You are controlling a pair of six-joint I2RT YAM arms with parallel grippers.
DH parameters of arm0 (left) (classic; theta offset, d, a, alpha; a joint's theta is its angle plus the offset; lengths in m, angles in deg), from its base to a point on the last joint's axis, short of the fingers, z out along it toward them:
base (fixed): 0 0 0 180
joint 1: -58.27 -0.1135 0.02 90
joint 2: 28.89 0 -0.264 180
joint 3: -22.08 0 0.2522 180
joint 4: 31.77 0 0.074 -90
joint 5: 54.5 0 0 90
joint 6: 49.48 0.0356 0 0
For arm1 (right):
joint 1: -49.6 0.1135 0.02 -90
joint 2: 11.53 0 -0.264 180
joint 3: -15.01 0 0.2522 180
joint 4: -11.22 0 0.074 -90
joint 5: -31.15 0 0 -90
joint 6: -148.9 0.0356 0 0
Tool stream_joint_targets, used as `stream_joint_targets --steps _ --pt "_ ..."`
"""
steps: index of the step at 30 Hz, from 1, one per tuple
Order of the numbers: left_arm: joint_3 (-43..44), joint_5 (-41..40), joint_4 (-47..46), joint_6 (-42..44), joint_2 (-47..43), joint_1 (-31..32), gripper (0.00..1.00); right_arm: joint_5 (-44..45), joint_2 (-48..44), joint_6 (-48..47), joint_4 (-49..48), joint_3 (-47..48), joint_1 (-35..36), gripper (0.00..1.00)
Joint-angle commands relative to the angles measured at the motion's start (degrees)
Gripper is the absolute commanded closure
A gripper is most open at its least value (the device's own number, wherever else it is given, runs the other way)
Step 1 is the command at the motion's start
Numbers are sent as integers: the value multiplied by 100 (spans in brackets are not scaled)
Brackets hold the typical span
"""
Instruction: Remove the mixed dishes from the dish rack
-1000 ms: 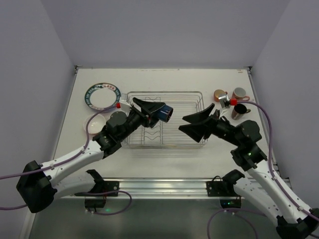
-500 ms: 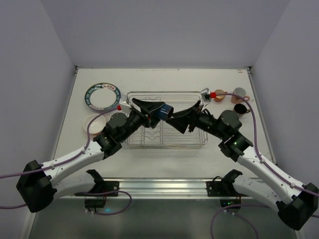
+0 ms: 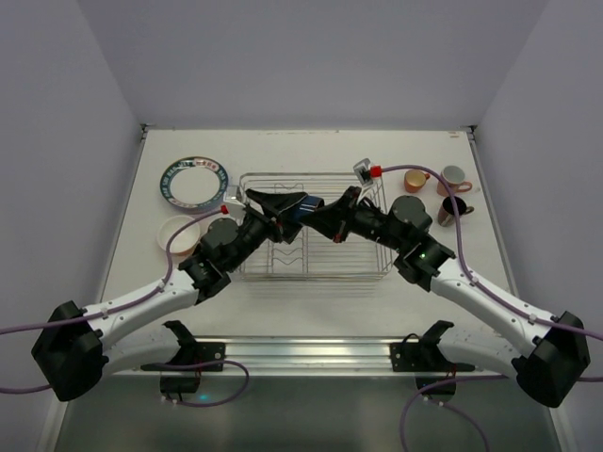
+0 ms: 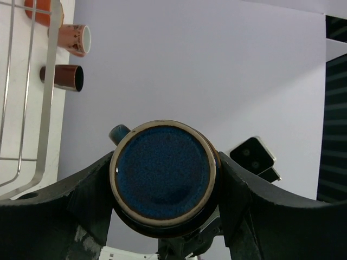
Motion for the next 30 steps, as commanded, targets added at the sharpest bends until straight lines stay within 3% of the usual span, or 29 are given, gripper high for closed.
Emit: stream_joint_targets --steps 1,4,10,11,15,17,22,25,28,30 --pt "-34 49 -596 -107 -162 45 100 160 2 -244 -705 138 21 100" --pt "-60 5 -736 24 -206 27 100 143 -190 -314 -1030 -99 21 100" --pt "-200 -346 -965 411 -294 -16 25 318 -700 -534 -900 -267 21 100" --pt "-174 -399 -756 516 -329 -60 3 362 -814 -630 -629 -250 21 100" --pt "255 -662 59 1191 -460 -262 0 836 -1095 -1008 118 -153 12 100" --pt "597 -1153 848 1648 -565 -324 0 1090 -1219 -1342 662 -92 12 100" --pt "950 -2217 1697 2659 -952 -342 0 2417 -1483 -1765 2209 302 -189 100" --pt "1389 -2324 1987 3810 -1129 -342 0 2701 -1369 -1555 3379 768 -839 100" --pt "2284 -2280 2829 5284 -980 -342 0 2787 -1133 -1589 4223 1172 -1604 100" --pt "2741 -2245 3830 5753 -857 -342 0 2894 -878 -1650 4856 1428 -2043 100"
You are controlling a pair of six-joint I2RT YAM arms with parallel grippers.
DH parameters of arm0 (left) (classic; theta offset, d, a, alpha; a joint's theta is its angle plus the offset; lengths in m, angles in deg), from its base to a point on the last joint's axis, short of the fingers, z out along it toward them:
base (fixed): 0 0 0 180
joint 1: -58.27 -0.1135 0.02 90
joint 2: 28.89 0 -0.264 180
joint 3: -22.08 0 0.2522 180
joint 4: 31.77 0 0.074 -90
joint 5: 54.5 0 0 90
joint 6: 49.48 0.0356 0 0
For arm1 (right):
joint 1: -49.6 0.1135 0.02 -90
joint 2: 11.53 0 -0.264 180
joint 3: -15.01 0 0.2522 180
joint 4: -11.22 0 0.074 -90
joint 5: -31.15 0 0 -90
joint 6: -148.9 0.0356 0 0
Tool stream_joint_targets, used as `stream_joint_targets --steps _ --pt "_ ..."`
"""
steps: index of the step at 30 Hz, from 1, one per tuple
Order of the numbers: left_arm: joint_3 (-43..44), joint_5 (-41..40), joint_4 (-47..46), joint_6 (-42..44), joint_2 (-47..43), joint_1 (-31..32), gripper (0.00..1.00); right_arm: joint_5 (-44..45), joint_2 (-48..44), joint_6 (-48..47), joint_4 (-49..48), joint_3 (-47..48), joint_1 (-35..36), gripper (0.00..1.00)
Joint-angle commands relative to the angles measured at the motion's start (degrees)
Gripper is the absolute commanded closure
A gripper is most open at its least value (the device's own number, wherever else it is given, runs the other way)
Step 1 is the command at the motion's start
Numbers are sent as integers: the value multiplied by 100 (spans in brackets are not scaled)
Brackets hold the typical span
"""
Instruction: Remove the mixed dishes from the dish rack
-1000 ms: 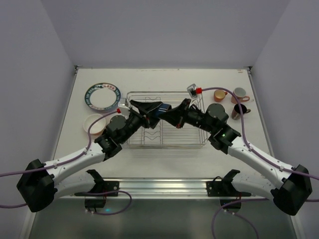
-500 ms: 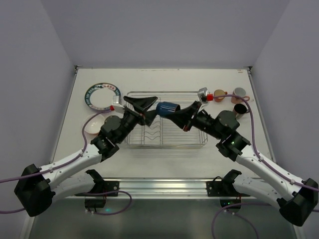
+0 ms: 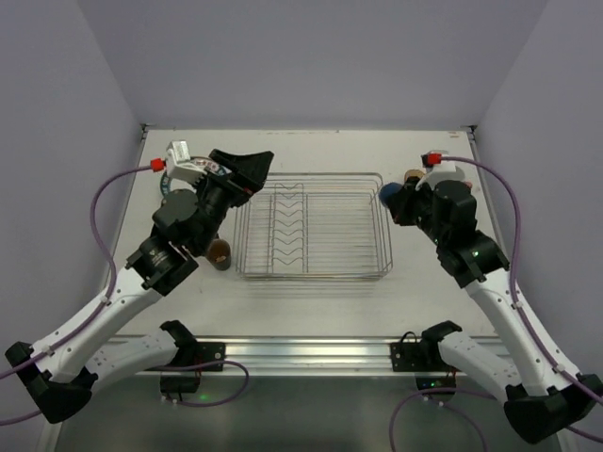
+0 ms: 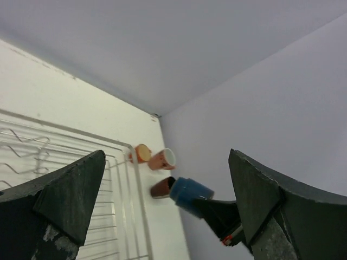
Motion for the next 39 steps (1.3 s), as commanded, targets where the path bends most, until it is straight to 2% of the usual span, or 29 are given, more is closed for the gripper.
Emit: stream_joint_targets --steps 1,2,6,9,12,15,19,25,34,39 --pt "1057 -350 1544 1961 179 -36 0 476 516 -275 1113 862 -549 100" --pt "1182 -359 2078 2121 206 -44 0 503 659 -320 1350 960 -812 100" --pt "1289 -473 2960 2649 93 -45 0 863 1344 -391 1712 1233 -1367 100" --pt "1140 -710 3453 2984 -171 -45 0 337 1819 -347 1704 1373 -1876 100" --pt "991 -1306 3937 3212 -478 -45 0 160 2441 -329 1704 1514 -2158 100" --pt "597 -1571 3955 3573 -873 -45 0 2 3109 -320 1642 1760 -2317 100" --pt "121 -1528 3902 3836 -1339 -45 0 -25 3981 -250 1633 2191 -2344 100" --pt "-459 -1546 3788 3784 -1805 -45 0 510 5096 -197 1800 2885 -2335 100" --pt "-732 -1580 3700 3696 -2490 -45 0 731 5845 -294 1897 3378 -2344 99" --pt "-785 -1642 3648 3687 -2676 -53 0 652 6048 -250 1906 3431 -2344 89"
